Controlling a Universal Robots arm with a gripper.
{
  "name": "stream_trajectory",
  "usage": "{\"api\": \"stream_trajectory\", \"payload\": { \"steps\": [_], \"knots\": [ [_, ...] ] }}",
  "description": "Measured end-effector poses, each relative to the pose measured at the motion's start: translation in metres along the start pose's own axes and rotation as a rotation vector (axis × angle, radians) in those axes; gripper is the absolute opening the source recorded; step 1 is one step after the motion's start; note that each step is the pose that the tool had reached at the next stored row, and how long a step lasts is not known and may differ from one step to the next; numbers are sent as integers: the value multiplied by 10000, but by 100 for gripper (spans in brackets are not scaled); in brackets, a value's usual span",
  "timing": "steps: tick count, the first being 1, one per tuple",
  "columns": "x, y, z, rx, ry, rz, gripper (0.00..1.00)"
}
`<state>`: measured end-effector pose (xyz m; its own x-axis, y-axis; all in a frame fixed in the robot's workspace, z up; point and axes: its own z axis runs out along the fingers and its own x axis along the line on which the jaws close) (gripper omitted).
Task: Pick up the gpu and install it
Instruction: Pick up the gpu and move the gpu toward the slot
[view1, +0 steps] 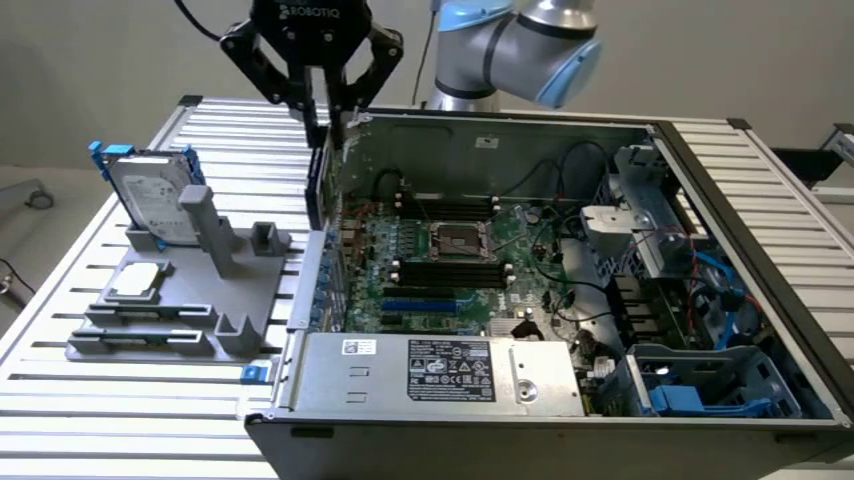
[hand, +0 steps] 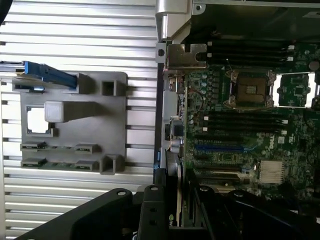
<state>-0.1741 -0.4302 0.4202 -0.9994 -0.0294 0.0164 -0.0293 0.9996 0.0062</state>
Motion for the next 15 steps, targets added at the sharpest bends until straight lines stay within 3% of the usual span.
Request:
{"api": "stream_trajectory", "payload": {
  "steps": [7, 15],
  "knots": [
    [-313, -52, 1, -1, 35, 1, 26],
    [-587, -100, 111, 6, 33, 3, 26]
  ]
}}
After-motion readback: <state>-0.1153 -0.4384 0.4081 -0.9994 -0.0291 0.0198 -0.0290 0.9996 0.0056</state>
